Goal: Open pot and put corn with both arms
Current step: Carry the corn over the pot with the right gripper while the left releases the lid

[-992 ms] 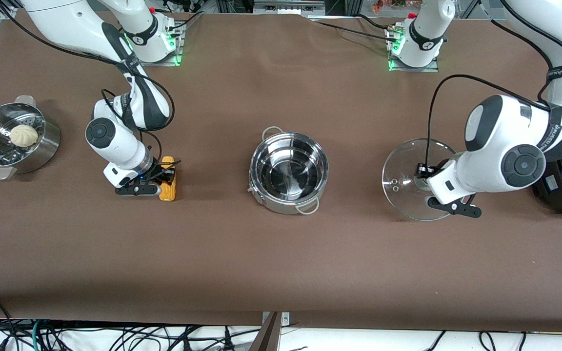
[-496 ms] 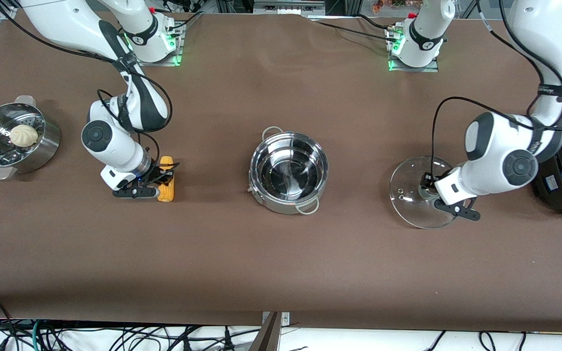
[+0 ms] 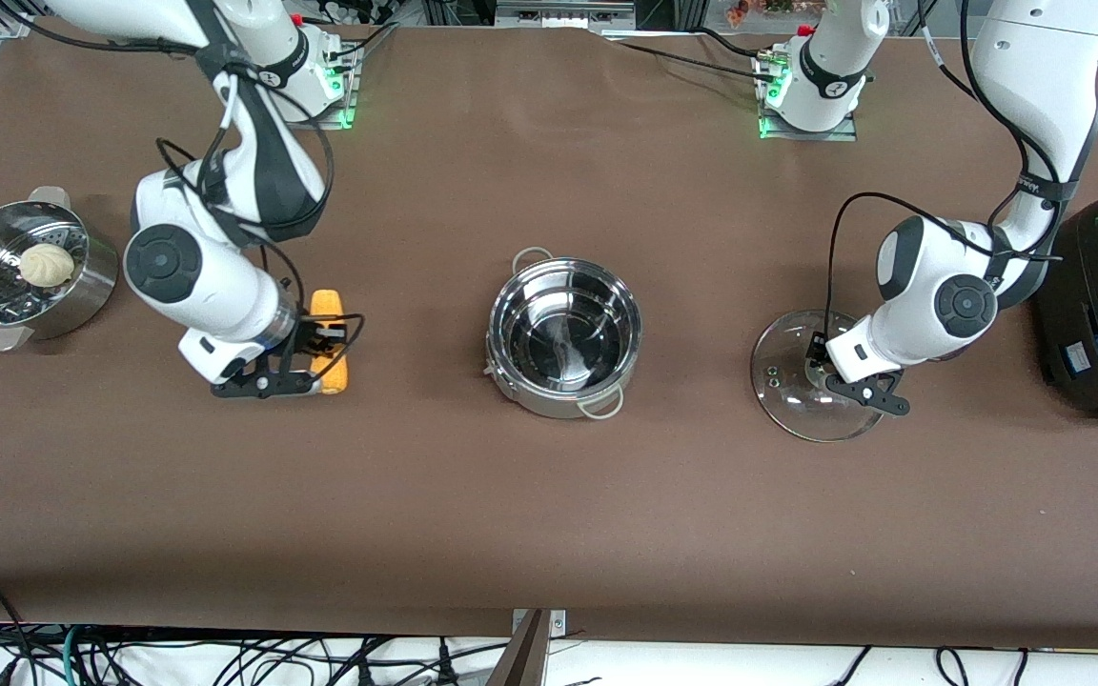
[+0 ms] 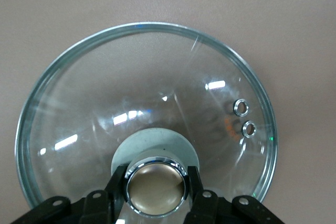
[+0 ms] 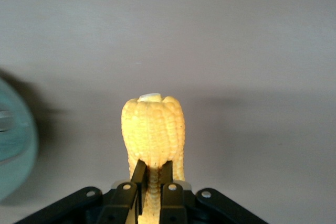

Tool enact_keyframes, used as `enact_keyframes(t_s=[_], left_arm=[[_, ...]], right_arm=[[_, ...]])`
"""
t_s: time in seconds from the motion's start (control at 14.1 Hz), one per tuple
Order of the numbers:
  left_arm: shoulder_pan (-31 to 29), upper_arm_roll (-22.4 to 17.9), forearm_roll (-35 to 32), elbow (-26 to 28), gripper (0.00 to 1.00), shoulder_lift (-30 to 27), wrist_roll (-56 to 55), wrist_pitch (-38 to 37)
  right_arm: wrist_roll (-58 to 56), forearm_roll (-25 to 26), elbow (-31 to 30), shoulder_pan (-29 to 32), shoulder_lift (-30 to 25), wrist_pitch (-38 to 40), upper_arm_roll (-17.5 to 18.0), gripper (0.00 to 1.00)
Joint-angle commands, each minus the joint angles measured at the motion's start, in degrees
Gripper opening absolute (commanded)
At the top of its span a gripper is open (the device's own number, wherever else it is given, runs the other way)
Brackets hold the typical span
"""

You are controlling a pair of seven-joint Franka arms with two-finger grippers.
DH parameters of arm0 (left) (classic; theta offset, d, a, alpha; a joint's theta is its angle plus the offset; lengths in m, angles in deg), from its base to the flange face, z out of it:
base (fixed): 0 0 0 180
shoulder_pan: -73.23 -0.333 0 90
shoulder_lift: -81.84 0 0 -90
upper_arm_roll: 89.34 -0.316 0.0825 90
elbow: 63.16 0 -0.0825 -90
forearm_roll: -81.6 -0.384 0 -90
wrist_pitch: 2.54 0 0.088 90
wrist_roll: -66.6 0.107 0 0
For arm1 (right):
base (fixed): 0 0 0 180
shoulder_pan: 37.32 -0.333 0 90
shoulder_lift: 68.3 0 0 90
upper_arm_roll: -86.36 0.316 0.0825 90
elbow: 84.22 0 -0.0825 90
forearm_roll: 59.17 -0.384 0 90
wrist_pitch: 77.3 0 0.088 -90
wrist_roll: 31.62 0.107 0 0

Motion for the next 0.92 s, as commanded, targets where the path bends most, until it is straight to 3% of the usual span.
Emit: enact_keyframes(t_s=[0.0, 0.14, 0.21, 0.35, 0.57, 0.85], left_arm=[[-0.95, 0.77, -1.2, 1.54, 0.17, -0.17, 0.73, 2.52], [-0.95, 0.68, -1.2, 1.54, 0.25, 0.54, 0.73, 2.61], [-0.95, 0.6, -1.2, 1.54, 0.43, 0.54, 0.55, 2.53], [-0.95, 0.6, -1.2, 1.54, 0.98, 0.54, 0.55, 2.44], [-0.95, 0.68, -1.2, 1.01, 1.0, -0.51, 0.46, 1.48], [-0.51, 1.3, -1.2, -0.83, 1.0, -6.91, -0.07, -7.73]], right_arm=[[5.74, -0.33, 4.53, -4.44, 1.32, 2.63, -0.34, 0.0], [12.32, -0.25, 5.6, -8.56, 2.37, 2.55, -0.25, 0.0], [16.36, -0.25, 7.43, -11.02, 3.59, 2.29, -0.25, 0.0], [25.49, -0.16, 12.7, -16.11, 7.54, 2.55, -0.34, 0.0], [33.79, -0.07, 19.64, -20.79, 12.65, 2.55, -0.42, 0.0], [34.68, -0.16, 25.01, -22.37, 16.43, 1.93, -0.42, 0.0]])
